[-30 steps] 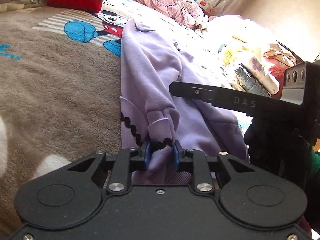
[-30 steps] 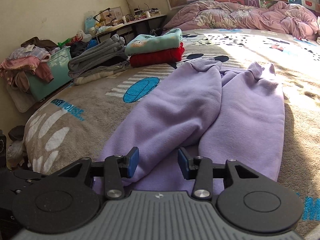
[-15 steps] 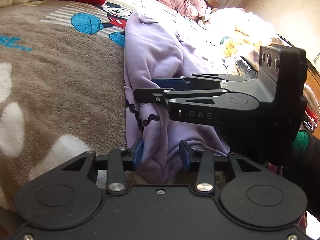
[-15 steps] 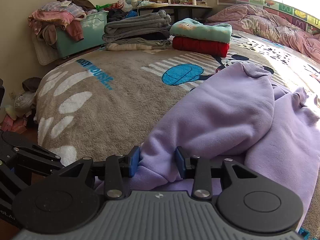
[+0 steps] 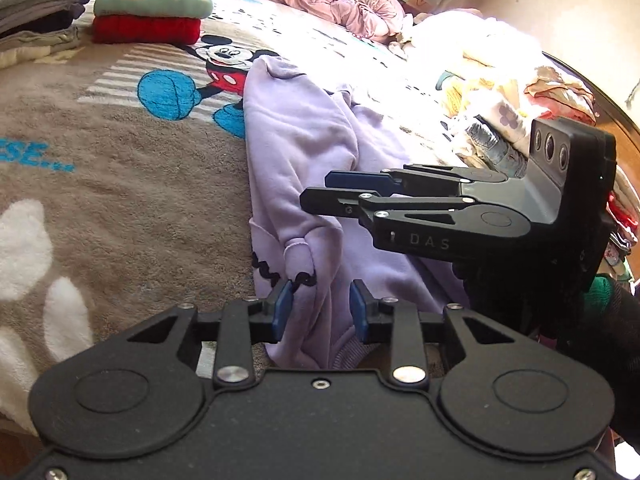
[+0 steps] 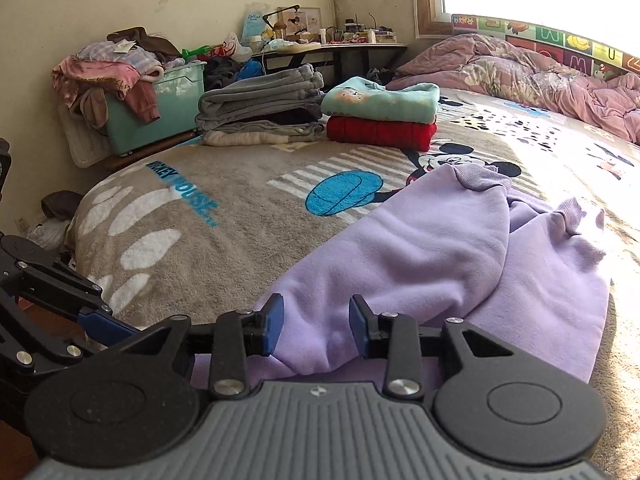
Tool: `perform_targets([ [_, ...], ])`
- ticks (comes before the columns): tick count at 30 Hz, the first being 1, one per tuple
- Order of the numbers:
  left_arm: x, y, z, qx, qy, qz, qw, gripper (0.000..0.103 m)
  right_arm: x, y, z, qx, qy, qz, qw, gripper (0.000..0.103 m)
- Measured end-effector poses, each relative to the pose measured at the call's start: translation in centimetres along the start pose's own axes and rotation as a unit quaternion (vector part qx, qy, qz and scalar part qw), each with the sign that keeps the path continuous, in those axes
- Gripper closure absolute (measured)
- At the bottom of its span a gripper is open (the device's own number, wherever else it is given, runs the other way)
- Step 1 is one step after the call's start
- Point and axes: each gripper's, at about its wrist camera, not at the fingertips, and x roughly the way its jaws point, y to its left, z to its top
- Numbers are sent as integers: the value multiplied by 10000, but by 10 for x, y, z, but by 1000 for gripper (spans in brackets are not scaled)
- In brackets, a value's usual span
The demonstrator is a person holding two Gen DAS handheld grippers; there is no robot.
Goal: Fold clothes
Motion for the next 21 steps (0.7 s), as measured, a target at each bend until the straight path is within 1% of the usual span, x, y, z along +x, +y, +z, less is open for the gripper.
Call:
perform_targets([
  [1, 4, 9, -1, -390, -27, -77, 9992, 74, 4, 1, 0, -2, 44, -11, 10000, 66],
  [2, 9, 20, -3, -914, 24, -124, 9957, 79, 7, 1, 0, -4, 88, -23, 10000, 66],
  [3, 13, 32, -8, -1386, 62, -107, 9903, 86, 11, 2, 1, -6, 132, -34, 9999, 66],
  [4, 14, 39, -13, -1617, 52, -139, 9867, 90, 14, 3, 1, -8, 176, -46, 9998, 67],
  [6, 14, 50, -19, -1925, 7, -253, 9810, 90, 21, 4, 1, -12, 263, -69, 9996, 67],
  [7, 13, 50, -19, -1909, 9, -256, 9813, 90, 25, 5, 2, -14, 307, -80, 9995, 67],
  [9, 9, 45, -14, -1710, 66, -292, 9848, 89, 32, 6, 2, -18, 395, -103, 9992, 67],
  [10, 5, 43, -11, -1607, 78, -316, 9865, 88, 28, 7, 2, 36, 332, -132, 9994, 67],
  [11, 2, 41, -8, -1544, 53, -338, 9874, 86, 14, 6, 0, 165, 124, -189, 9996, 66],
  [12, -1, 40, -6, -1497, 18, -359, 9881, 74, -2, 5, -3, 316, -127, -253, 9991, 66],
  [13, -5, 39, -5, -1449, -18, -379, 9887, 58, -14, 2, -6, 460, -286, -292, 9981, 66],
  [14, -8, 38, -3, -1401, -54, -400, 9893, 57, -28, 1, -14, 636, -415, -320, 9966, 66],
  [15, -6, 34, -3, -1227, -36, -325, 9919, 57, -38, 3, -22, 699, -478, -328, 9959, 66],
  [17, 2, 23, -4, -785, 37, -104, 9969, 57, -47, 11, -37, 634, -480, -328, 9963, 71],
  [18, 4, 17, -5, -564, 15, 50, 9984, 70, -47, 17, -43, 523, -421, -331, 9972, 74],
  [19, 6, 11, -7, -343, -28, 221, 9992, 82, -48, 22, -49, 412, -362, -333, 9979, 75],
  [20, 7, 5, -8, -122, -72, 391, 9991, 89, -45, 27, -53, 332, -319, -321, 9984, 75],
  [21, 5, 4, -8, -143, -135, 388, 9991, 93, -42, 32, -56, 264, -281, -302, 9988, 78],
])
